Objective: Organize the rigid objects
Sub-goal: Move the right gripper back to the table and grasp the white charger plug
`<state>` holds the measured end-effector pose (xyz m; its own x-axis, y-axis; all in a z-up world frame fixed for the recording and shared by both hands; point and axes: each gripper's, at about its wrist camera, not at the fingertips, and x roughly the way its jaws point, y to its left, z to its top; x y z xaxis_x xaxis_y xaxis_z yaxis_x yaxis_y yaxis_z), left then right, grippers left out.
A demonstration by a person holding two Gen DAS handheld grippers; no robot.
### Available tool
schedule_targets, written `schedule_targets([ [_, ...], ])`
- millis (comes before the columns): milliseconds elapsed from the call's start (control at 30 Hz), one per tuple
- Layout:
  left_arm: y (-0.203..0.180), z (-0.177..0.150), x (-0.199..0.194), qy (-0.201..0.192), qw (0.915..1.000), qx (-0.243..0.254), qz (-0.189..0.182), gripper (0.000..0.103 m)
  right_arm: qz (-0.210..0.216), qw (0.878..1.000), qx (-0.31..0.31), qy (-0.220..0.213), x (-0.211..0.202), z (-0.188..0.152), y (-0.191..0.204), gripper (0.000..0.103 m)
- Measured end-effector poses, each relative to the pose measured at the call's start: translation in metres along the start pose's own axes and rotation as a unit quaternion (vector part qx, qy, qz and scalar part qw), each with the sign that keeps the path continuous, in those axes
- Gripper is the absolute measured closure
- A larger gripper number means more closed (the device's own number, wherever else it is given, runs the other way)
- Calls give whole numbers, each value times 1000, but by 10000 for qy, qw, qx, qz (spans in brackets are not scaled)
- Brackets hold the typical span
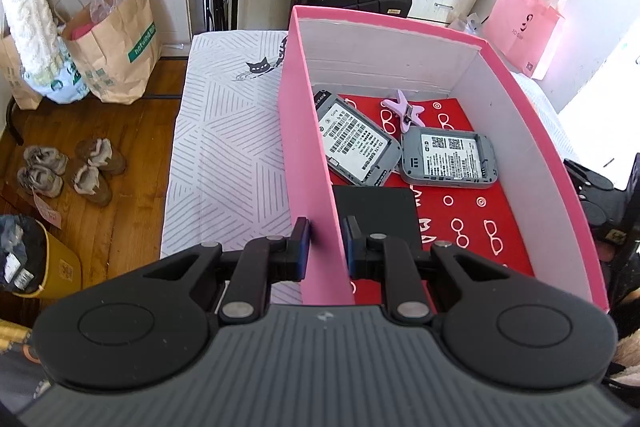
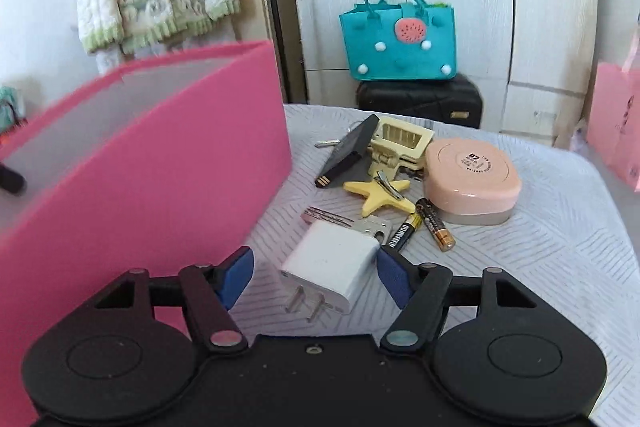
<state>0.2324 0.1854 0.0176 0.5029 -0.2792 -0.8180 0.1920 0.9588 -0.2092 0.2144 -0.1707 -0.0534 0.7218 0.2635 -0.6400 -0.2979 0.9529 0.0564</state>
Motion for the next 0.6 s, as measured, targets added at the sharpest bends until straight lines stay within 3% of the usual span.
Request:
schedule_targets([
  [33, 0, 0, 0, 0, 10000, -12, 20, 87, -76, 9999, -88, -36, -2, 0, 2, 44],
  [167, -2, -1, 0, 6, 10000, -1, 46, 87, 80, 9999, -94, 101, -12, -1, -4, 51],
  [400, -8, -1, 0, -9, 9998, 132, 113, 87, 290, 9989, 217, 287, -15, 3, -14, 50],
  [500, -8, -1, 0, -6, 9999, 120, 114, 87, 145, 9995, 21, 276, -8, 6, -6, 49],
  [600, -7, 0, 0, 10, 9999, 103, 97, 87, 41, 9996, -164, 241, -6, 8, -1, 55],
])
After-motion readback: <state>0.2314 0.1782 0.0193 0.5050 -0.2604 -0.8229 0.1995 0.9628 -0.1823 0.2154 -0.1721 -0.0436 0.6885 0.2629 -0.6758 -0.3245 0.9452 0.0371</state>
